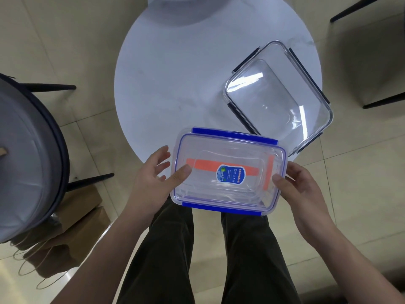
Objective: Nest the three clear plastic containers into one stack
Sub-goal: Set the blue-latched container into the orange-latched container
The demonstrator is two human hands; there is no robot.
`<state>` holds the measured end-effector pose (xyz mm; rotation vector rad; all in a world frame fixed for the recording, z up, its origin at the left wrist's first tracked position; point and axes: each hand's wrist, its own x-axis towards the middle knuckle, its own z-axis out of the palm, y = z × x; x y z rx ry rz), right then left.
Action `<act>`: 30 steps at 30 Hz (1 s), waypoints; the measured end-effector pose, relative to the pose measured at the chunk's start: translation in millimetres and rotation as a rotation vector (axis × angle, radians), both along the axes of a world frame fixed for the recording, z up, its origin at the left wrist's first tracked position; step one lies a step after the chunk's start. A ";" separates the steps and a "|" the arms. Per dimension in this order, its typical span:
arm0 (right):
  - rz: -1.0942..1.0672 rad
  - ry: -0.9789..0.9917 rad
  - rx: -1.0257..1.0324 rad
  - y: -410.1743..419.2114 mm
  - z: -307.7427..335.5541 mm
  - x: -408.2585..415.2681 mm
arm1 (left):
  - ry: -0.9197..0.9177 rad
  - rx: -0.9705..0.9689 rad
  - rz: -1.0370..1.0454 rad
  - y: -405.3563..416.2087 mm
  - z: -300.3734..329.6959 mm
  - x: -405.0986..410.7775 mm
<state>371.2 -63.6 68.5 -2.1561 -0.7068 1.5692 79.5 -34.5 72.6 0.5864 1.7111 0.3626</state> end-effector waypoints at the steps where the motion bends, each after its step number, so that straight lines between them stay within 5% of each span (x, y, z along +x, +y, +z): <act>1: -0.008 0.034 -0.013 -2.2 -1.2 2.8 | -0.023 -0.026 0.024 -1.5 -1.1 -1.5; 11: -0.053 0.281 -0.071 -9.4 -16.3 5.7 | -0.162 -0.119 0.043 -0.8 -7.2 -9.6; 30: -0.035 0.306 -0.059 -9.1 -20.5 6.6 | -0.209 -0.107 0.045 -4.1 -13.3 -13.5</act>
